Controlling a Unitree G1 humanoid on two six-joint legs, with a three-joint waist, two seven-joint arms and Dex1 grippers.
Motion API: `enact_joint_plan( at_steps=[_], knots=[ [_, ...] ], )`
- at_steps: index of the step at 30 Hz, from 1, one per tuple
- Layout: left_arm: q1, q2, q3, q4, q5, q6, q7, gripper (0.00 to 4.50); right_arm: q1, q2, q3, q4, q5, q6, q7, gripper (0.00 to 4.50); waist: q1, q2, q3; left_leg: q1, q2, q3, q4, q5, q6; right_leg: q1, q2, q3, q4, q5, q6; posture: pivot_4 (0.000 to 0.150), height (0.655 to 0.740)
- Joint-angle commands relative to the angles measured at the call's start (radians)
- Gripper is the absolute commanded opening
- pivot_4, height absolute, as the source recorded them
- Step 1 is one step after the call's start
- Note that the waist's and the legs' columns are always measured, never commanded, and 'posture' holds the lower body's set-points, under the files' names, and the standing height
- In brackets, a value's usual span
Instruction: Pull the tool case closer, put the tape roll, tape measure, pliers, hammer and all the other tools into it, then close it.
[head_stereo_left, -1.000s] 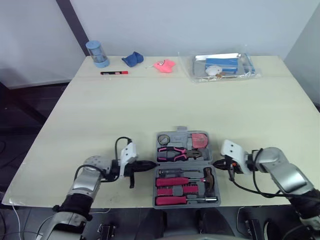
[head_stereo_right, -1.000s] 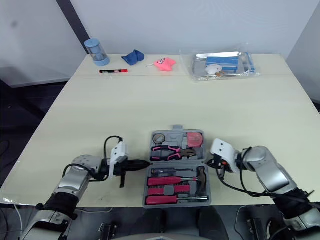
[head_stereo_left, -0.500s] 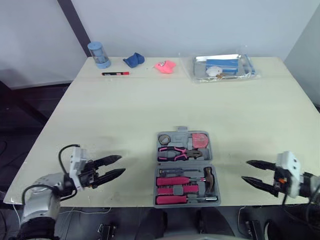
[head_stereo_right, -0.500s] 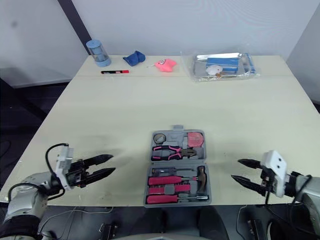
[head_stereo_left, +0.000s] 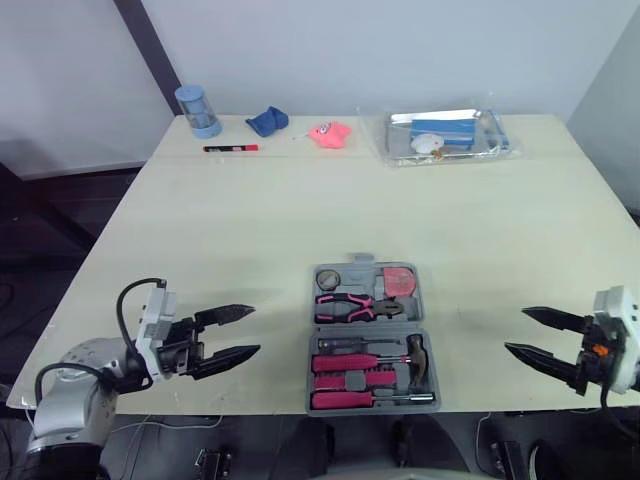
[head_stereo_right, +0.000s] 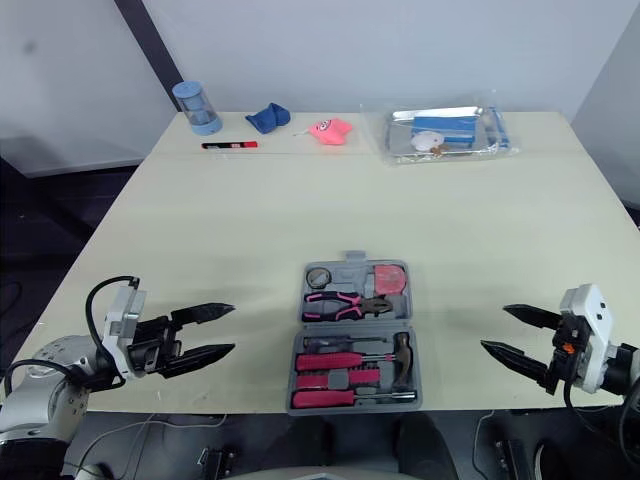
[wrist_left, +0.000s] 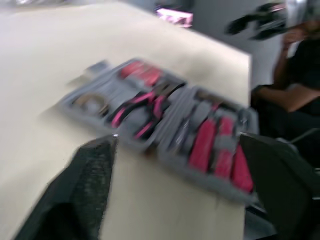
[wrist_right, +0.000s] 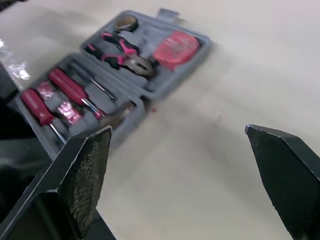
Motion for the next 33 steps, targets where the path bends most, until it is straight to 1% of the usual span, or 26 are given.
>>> enact_joint_plan(
  at_steps=[1, 2, 4, 6, 7, 9, 13, 21, 28, 33],
  knots=[
    [-0.057, -0.035, -0.101, -0.035, 0.035, -0.026, -0.027, 2.2, -0.201, -0.014, 0.147, 0.011, 0.021, 0.161, -0.067, 4.5, 0.001, 0.001, 0.001, 0.0, -0.001, 0.001, 0.001, 0.0, 0.0, 0.0, 0.0, 0.001, 0.001, 0.0, 0.0, 0.15, 0.74],
    [-0.067, -0.04, -0.115, -0.032, 0.04, -0.027, -0.031, 1.86, -0.239, -0.015, 0.171, 0.02, 0.035, 0.201, -0.07, 4.5, 0.003, 0.001, 0.0, 0.0, -0.001, 0.001, 0.001, 0.0, 0.0, 0.0, 0.0, 0.001, 0.001, 0.001, 0.001, 0.15, 0.74],
    [-0.095, -0.061, -0.159, -0.015, 0.059, -0.045, -0.044, 0.92, -0.354, -0.006, 0.236, 0.067, 0.046, 0.297, -0.089, 4.5, 0.006, 0.001, 0.0, -0.001, -0.001, -0.001, 0.001, 0.0, 0.0, 0.0, 0.002, -0.001, 0.0, 0.0, 0.0, 0.15, 0.74],
    [-0.121, -0.079, -0.205, 0.009, 0.092, -0.08, -0.061, 0.19, -0.469, 0.02, 0.28, 0.124, 0.075, 0.396, -0.103, 4.5, 0.008, 0.001, 0.0, -0.004, -0.001, -0.002, 0.0, 0.0, 0.0, -0.003, 0.002, -0.001, -0.001, 0.0, 0.0, 0.15, 0.74],
    [-0.13, -0.088, -0.216, 0.019, 0.099, -0.09, -0.062, 0.04, -0.508, 0.03, 0.294, 0.149, 0.081, 0.43, -0.108, 4.5, 0.007, 0.001, 0.0, -0.006, -0.001, -0.001, 0.001, 0.0, -0.001, -0.005, 0.001, 0.0, 0.0, 0.0, 0.0, 0.15, 0.74],
    [-0.148, -0.107, -0.24, 0.045, 0.118, -0.112, -0.057, 0.04, -0.571, 0.033, 0.345, 0.203, 0.071, 0.49, -0.101, 4.5, 0.007, 0.001, 0.0, -0.009, -0.001, -0.001, 0.002, 0.002, -0.003, -0.007, 0.001, 0.0, 0.0, 0.001, 0.0, 0.15, 0.74],
    [-0.165, -0.135, -0.28, 0.087, 0.153, -0.166, -0.057, 0.04, -0.656, 0.062, 0.433, 0.314, 0.03, 0.513, -0.083, 4.5, 0.006, 0.001, 0.0, -0.012, -0.001, -0.002, 0.002, 0.002, -0.003, -0.01, 0.001, -0.001, -0.001, 0.001, 0.0, 0.15, 0.74],
    [-0.18, -0.183, -0.338, 0.191, 0.222, -0.261, -0.05, 0.04, -0.818, 0.146, 0.569, 0.626, -0.1, 0.457, -0.025, 4.5, 0.001, 0.001, 0.0, -0.011, -0.002, -0.001, 0.003, 0.001, -0.002, -0.01, 0.001, -0.001, 0.001, 0.001, 0.001, 0.15, 0.74],
    [-0.2, -0.203, -0.369, 0.282, 0.294, -0.33, -0.019, 0.04, -0.921, 0.229, 0.628, 0.824, -0.193, 0.403, 0.051, 4.5, -0.002, 0.001, 0.0, -0.011, -0.002, -0.001, 0.003, 0.002, -0.004, -0.01, 0.001, -0.001, 0.001, 0.001, 0.001, 0.15, 0.74],
    [-0.205, -0.22, -0.382, 0.36, 0.329, -0.392, -0.006, 0.04, -0.973, 0.293, 0.644, 0.921, -0.233, 0.379, 0.102, 4.5, -0.008, 0.002, -0.001, -0.008, -0.001, 0.0, 0.003, 0.002, -0.004, -0.009, 0.001, 0.0, 0.002, 0.001, 0.001, 0.15, 0.74]
  ],
)
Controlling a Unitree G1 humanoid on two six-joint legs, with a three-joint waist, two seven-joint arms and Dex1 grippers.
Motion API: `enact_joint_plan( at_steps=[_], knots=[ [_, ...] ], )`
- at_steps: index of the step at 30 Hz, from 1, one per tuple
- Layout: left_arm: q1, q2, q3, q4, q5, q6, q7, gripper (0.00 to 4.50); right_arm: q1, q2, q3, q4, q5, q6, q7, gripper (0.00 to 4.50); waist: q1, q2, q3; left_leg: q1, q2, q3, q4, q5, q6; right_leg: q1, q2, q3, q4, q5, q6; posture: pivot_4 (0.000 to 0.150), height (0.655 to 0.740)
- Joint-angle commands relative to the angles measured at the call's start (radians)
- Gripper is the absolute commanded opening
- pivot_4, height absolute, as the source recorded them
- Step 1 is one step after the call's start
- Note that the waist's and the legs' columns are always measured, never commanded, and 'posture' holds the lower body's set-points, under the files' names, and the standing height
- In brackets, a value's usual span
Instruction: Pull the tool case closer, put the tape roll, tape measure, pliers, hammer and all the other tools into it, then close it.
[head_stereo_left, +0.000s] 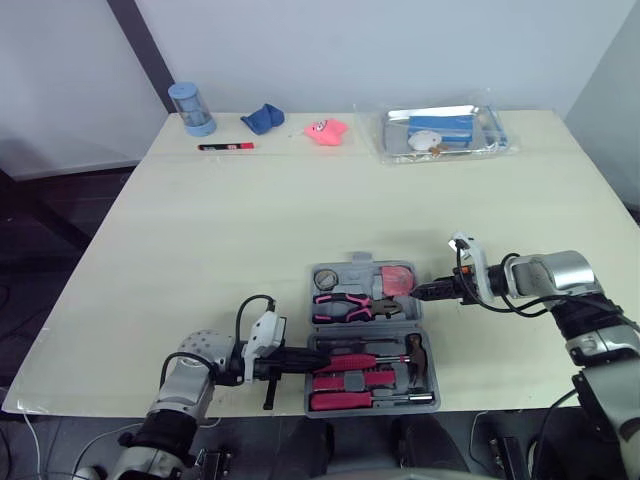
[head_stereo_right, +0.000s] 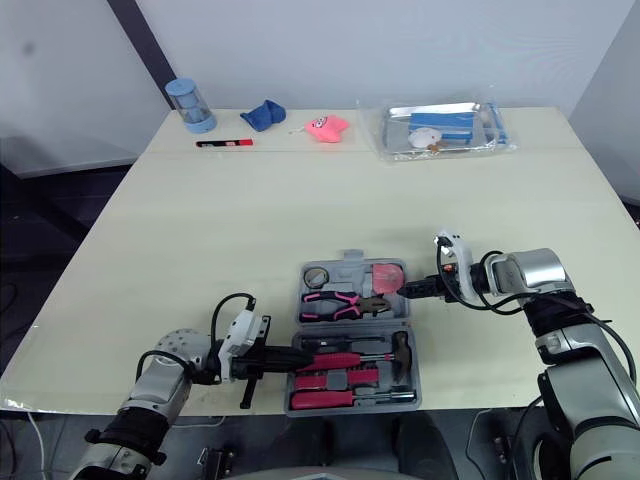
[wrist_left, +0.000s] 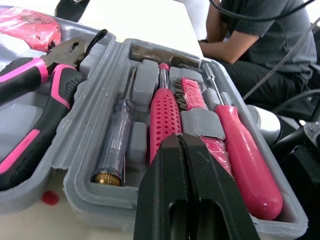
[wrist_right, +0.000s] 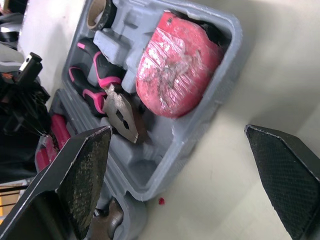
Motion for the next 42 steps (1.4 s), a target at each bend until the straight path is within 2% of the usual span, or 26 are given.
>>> enact_joint_plan(
  at_steps=[1, 12, 20, 28, 35, 42],
  knots=[
    [0.005, -0.009, -0.016, 0.07, 0.037, -0.05, 0.015, 0.04, -0.038, 0.06, 0.012, 0.07, -0.022, -0.012, 0.038, 4.5, -0.006, 0.0, -0.001, 0.0, 0.0, 0.0, 0.0, 0.0, 0.0, 0.0, 0.0, 0.0, 0.0, 0.0, 0.0, 0.15, 0.74],
    [0.007, 0.008, -0.025, 0.029, 0.033, -0.038, 0.024, 0.04, -0.073, 0.142, -0.071, 0.135, -0.01, 0.019, 0.086, 4.5, -0.022, 0.004, -0.003, 0.003, 0.0, 0.0, -0.001, -0.001, 0.001, 0.001, 0.0, 0.001, 0.002, 0.0, 0.0, 0.15, 0.74],
    [0.021, 0.03, -0.029, -0.075, 0.016, 0.028, 0.048, 0.04, -0.046, 0.137, -0.148, 0.064, 0.045, 0.089, 0.1, 4.5, -0.022, 0.005, -0.003, 0.001, 0.0, 0.0, -0.002, 0.0, 0.0, -0.001, 0.0, 0.002, 0.0, 0.0, 0.0, 0.15, 0.74],
    [0.081, 0.079, 0.008, -0.204, -0.044, 0.092, 0.056, 0.04, 0.018, 0.115, -0.247, -0.11, 0.149, 0.219, 0.072, 4.5, -0.018, 0.005, -0.002, -0.001, 0.0, -0.001, -0.003, -0.001, 0.002, -0.001, -0.004, 0.001, -0.001, 0.0, 0.0, 0.15, 0.74],
    [0.16, 0.122, 0.115, -0.337, -0.222, 0.202, 0.031, 0.04, 0.079, 0.108, -0.309, -0.26, 0.223, 0.301, 0.014, 4.5, -0.019, 0.005, -0.002, -0.001, 0.0, -0.002, -0.003, -0.002, 0.003, -0.001, -0.006, 0.001, -0.001, 0.0, 0.0, 0.15, 0.74],
    [0.343, 0.27, 0.346, -0.403, -0.379, 0.351, 0.013, 0.04, 0.176, 0.065, -0.387, -0.494, 0.36, 0.429, -0.032, 4.5, -0.014, 0.006, -0.001, -0.003, 0.0, -0.002, -0.004, -0.002, 0.004, -0.004, -0.006, 0.001, -0.002, 0.0, 0.0, 0.15, 0.74]
  ],
)
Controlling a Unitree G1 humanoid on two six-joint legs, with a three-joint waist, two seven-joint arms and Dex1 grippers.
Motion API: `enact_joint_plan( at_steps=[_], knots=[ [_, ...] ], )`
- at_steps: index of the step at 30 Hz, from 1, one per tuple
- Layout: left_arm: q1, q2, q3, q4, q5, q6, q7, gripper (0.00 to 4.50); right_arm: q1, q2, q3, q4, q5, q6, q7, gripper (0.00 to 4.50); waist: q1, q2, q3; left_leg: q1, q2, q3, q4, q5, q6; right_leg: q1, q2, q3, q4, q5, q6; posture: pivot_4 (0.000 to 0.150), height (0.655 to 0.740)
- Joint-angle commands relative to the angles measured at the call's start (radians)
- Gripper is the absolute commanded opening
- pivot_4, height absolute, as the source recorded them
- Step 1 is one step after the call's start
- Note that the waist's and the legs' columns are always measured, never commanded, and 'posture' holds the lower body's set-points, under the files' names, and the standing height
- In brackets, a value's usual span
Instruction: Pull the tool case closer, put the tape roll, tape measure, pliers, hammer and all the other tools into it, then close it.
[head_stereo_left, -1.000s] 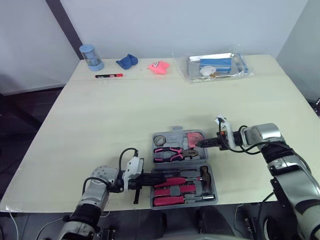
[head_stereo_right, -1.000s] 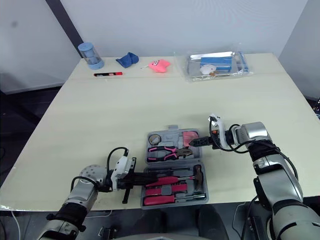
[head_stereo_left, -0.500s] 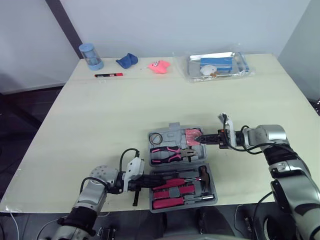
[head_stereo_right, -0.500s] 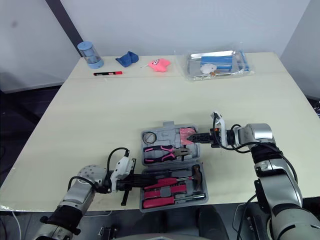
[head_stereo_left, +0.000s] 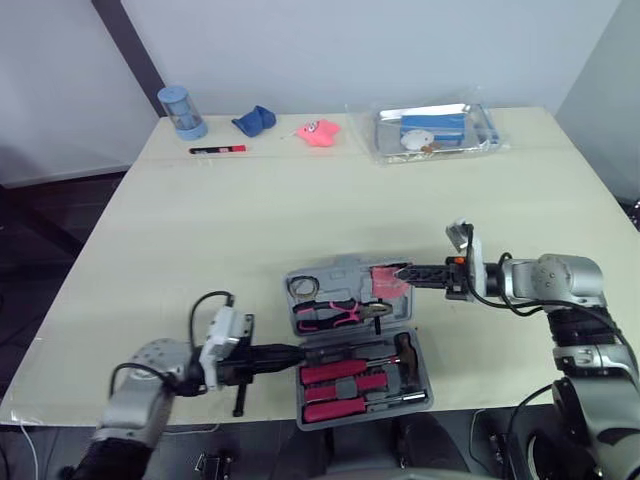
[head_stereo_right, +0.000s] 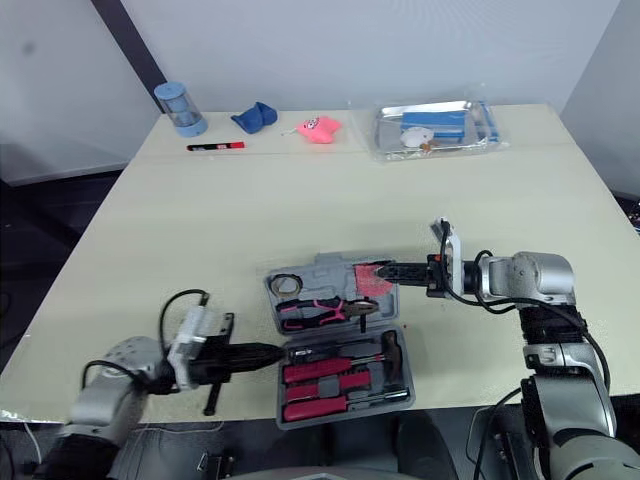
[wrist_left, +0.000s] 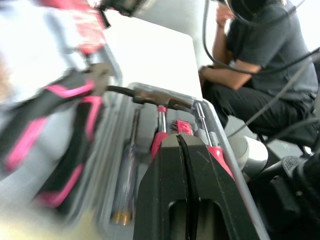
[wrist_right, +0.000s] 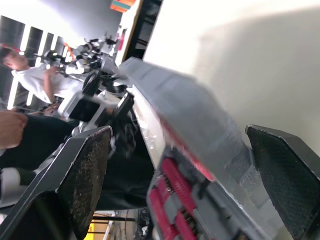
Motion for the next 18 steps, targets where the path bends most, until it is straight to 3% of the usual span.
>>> enact_joint_plan(
  at_steps=[1, 7, 11, 14, 18],
  knots=[
    [0.043, 0.028, 0.082, -0.038, -0.063, 0.044, -0.016, 0.04, 0.023, -0.01, -0.05, -0.131, 0.098, 0.061, -0.016, 4.5, 0.006, 0.001, 0.0, 0.0, 0.0, 0.0, 0.0, 0.0, 0.0, 0.0, 0.0, 0.0, 0.0, 0.0, 0.0, 0.15, 0.74],
    [0.085, 0.037, 0.198, -0.048, -0.125, 0.108, 0.015, 0.04, 0.184, -0.089, -0.108, -0.445, 0.253, 0.162, -0.043, 4.5, 0.028, 0.0, 0.001, -0.007, -0.001, -0.002, 0.001, 0.0, 0.0, -0.005, 0.0, -0.002, 0.0, 0.0, 0.0, 0.15, 0.74],
    [0.087, 0.013, 0.212, -0.096, -0.151, 0.147, 0.038, 0.04, 0.321, -0.162, -0.102, -0.616, 0.275, 0.065, -0.051, 4.5, 0.032, 0.0, 0.001, -0.008, -0.001, -0.002, 0.001, 0.0, 0.0, -0.006, -0.001, -0.003, -0.001, 0.0, 0.0, 0.15, 0.74],
    [0.076, -0.005, 0.199, -0.144, -0.167, 0.178, 0.058, 0.04, 0.458, -0.173, -0.107, -0.76, 0.153, -0.225, -0.049, 4.5, 0.031, -0.001, 0.0, -0.007, -0.001, -0.001, 0.001, 0.0, 0.0, -0.005, -0.001, -0.002, 0.0, 0.0, 0.0, 0.15, 0.74],
    [0.051, -0.022, 0.158, -0.18, -0.132, 0.182, 0.078, 0.04, 0.604, -0.159, -0.079, -0.807, -0.034, -0.599, -0.015, 4.5, 0.027, -0.001, 0.0, -0.006, 0.0, 0.0, 0.001, 0.0, 0.0, -0.005, 0.005, -0.001, 0.0, 0.0, 0.0, 0.15, 0.74]
  ],
)
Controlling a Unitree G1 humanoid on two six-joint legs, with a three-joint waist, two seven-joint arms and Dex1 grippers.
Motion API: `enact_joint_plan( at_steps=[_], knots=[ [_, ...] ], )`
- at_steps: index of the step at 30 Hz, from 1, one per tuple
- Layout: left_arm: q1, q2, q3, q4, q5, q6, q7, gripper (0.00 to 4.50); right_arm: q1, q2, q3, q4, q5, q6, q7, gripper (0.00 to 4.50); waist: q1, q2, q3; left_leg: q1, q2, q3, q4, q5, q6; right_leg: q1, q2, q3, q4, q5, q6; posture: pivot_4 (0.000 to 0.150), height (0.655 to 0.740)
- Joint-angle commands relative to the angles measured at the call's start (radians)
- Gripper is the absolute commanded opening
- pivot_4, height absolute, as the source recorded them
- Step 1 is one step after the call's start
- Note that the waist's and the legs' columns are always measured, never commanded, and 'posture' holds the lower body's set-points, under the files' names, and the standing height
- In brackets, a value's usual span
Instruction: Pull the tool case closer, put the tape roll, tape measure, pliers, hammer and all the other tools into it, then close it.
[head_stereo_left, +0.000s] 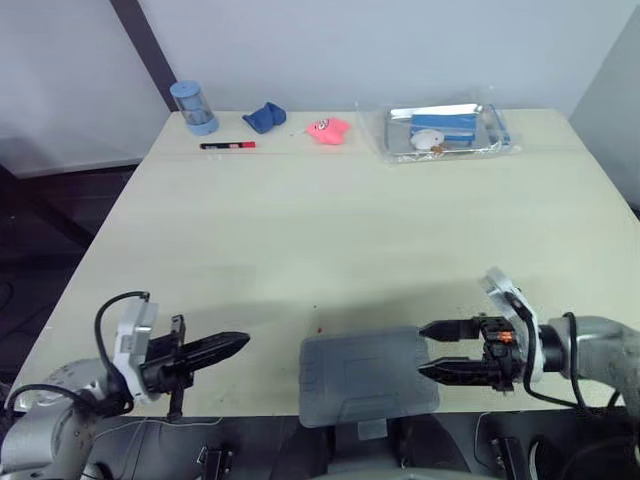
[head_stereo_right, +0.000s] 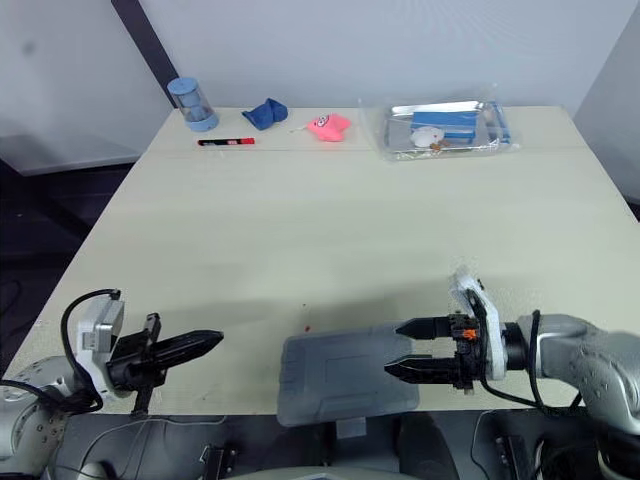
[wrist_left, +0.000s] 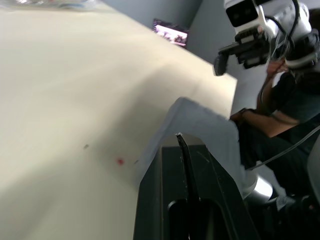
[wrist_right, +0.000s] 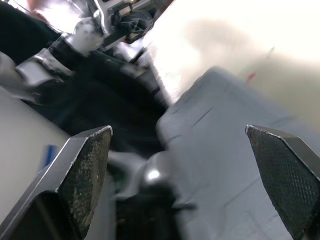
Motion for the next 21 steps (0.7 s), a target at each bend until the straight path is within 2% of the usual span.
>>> enact_joint_plan(
  at_steps=[1, 4, 5, 9, 10, 11, 13, 18, 21],
  knots=[
    [-0.008, 0.001, -0.028, -0.039, 0.015, 0.01, 0.007, 0.04, 0.081, -0.039, 0.049, -0.018, -0.192, -0.341, 0.074, 4.5, 0.0, 0.0, 0.0, 0.0, 0.0, 0.0, 0.0, 0.0, 0.0, 0.0, 0.0, 0.0, 0.0, 0.0, 0.0, 0.15, 0.74],
    [-0.003, 0.025, -0.039, -0.024, 0.028, 0.029, -0.011, 0.83, 0.158, -0.076, 0.063, 0.101, -0.331, -0.607, 0.149, 4.5, 0.0, -0.002, 0.0, 0.001, 0.0, 0.001, 0.001, 0.0, 0.0, 0.001, 0.001, 0.0, 0.0, 0.0, 0.0, 0.15, 0.74],
    [-0.002, 0.031, -0.033, -0.012, 0.034, 0.027, -0.015, 1.29, 0.183, -0.078, 0.037, 0.136, -0.339, -0.666, 0.166, 4.5, 0.0, -0.002, 0.0, 0.001, 0.0, 0.001, 0.001, 0.0, -0.001, 0.001, 0.001, 0.0, 0.0, 0.0, 0.0, 0.15, 0.74],
    [0.035, 0.077, 0.02, 0.068, 0.06, 0.019, -0.042, 3.11, 0.326, -0.119, -0.125, 0.232, -0.326, -0.825, 0.269, 4.5, 0.002, -0.002, 0.0, 0.001, 0.0, 0.0, 0.001, 0.001, -0.001, 0.002, 0.001, 0.0, 0.0, 0.0, 0.0, 0.15, 0.74],
    [0.046, 0.087, 0.035, 0.092, 0.073, 0.009, -0.041, 3.21, 0.362, -0.129, -0.168, 0.246, -0.312, -0.843, 0.291, 4.5, 0.003, -0.002, 0.0, 0.001, 0.0, 0.0, 0.001, 0.0, -0.001, 0.002, 0.001, 0.0, -0.001, 0.0, 0.0, 0.15, 0.74],
    [0.056, 0.093, 0.046, 0.112, 0.093, -0.014, -0.038, 3.79, 0.387, -0.135, -0.204, 0.26, -0.3, -0.859, 0.304, 4.5, 0.003, -0.002, 0.0, 0.001, 0.0, 0.001, 0.0, 0.0, 0.0, 0.002, 0.001, 0.0, -0.001, 0.0, 0.0, 0.15, 0.74],
    [0.068, 0.1, 0.062, 0.135, 0.12, -0.042, -0.028, 4.44, 0.421, -0.145, -0.253, 0.282, -0.284, -0.881, 0.319, 4.5, 0.002, -0.002, 0.0, 0.002, 0.0, 0.001, 0.0, 0.0, 0.0, 0.002, 0.001, 0.0, -0.001, 0.0, 0.0, 0.15, 0.74],
    [0.077, 0.112, 0.074, 0.12, 0.142, -0.02, 0.006, 4.44, 0.455, -0.152, -0.305, 0.316, -0.275, -0.898, 0.318, 4.5, 0.003, -0.004, 0.002, 0.016, 0.001, 0.002, -0.002, 0.0, 0.0, 0.015, 0.0, 0.002, -0.001, 0.0, 0.0, 0.15, 0.74],
    [0.073, 0.092, 0.061, 0.102, 0.179, -0.034, 0.073, 4.44, 0.448, -0.145, -0.287, 0.33, -0.285, -0.912, 0.31, 4.5, 0.003, -0.004, 0.002, 0.017, 0.001, 0.002, -0.002, 0.0, 0.0, 0.016, 0.0, 0.002, -0.001, 0.0, 0.0, 0.15, 0.74]
  ],
)
